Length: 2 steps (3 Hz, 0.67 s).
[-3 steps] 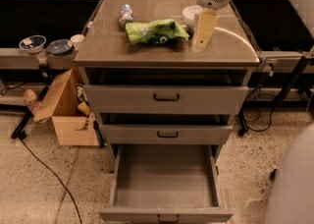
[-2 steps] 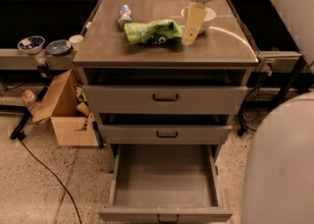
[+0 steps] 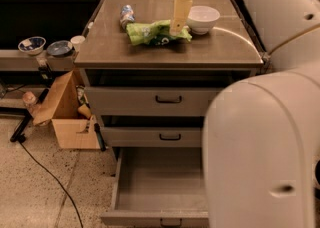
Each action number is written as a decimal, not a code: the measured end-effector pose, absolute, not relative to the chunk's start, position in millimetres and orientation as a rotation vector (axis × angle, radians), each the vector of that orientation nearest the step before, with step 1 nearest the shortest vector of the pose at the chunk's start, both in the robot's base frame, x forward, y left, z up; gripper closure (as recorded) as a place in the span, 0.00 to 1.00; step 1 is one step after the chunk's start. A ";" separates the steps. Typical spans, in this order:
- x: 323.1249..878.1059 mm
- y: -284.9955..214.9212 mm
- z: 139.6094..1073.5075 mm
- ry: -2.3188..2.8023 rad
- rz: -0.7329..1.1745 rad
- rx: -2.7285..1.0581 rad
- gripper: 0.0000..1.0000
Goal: Place green rice chip bag into bottom drawer
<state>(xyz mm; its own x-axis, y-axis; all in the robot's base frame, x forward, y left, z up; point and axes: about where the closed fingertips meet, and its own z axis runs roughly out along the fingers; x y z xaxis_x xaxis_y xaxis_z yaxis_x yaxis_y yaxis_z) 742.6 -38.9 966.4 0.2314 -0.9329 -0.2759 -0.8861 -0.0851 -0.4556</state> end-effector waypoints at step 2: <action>765.0 10.9 926.6 1.611 0.037 -2.063 0.00</action>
Offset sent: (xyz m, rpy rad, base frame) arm 0.0363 0.0425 -0.0338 -0.0141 0.2365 0.1577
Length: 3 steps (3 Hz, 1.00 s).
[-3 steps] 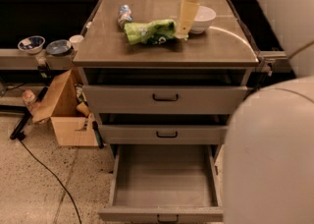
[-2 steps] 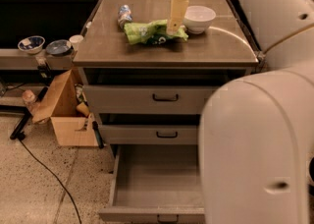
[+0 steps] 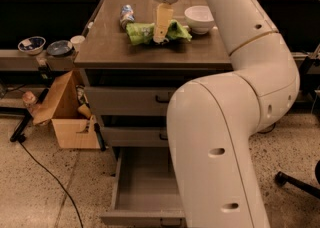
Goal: Place green rice chip bag into bottom drawer
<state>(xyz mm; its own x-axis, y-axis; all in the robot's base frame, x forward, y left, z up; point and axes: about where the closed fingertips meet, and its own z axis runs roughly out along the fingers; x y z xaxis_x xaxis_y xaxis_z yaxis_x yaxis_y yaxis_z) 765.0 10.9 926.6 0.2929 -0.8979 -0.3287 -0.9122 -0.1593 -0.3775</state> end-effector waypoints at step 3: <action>776.8 9.6 895.1 1.667 0.045 -2.048 0.00</action>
Offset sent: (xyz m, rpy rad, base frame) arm 0.0027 -0.0096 -0.0265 -0.0136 0.0319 -0.0517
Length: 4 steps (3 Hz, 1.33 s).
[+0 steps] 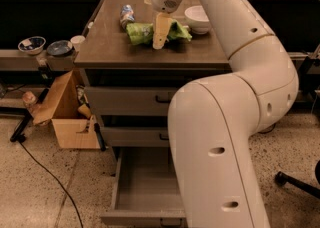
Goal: Place green rice chip bag into bottom drawer
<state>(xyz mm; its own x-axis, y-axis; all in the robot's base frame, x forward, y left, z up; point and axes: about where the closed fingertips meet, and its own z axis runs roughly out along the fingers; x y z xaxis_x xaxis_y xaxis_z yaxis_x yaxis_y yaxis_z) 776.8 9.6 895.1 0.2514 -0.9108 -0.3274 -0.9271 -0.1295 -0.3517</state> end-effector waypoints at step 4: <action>798.3 20.5 877.5 1.672 -0.113 -2.018 0.10</action>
Offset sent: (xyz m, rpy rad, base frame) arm 0.0095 0.0103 -0.0136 -0.0560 -0.1468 -0.0641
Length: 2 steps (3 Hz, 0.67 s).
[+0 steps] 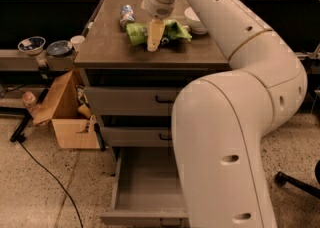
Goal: Place green rice chip bag into bottom drawer
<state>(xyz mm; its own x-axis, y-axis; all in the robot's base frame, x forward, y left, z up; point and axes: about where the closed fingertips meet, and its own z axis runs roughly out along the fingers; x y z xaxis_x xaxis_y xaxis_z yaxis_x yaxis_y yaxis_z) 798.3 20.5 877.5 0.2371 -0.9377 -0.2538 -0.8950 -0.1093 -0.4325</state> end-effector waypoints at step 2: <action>798.3 20.6 877.4 1.672 -0.113 -2.018 0.57</action>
Offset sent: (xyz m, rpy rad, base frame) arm 0.0000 0.0000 0.0000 0.0000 0.0000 0.0000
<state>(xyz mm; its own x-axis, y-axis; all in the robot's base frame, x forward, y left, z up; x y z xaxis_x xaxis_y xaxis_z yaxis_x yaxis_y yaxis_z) 798.3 20.6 877.4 0.2372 -0.9377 -0.2538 -0.8950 -0.1093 -0.4324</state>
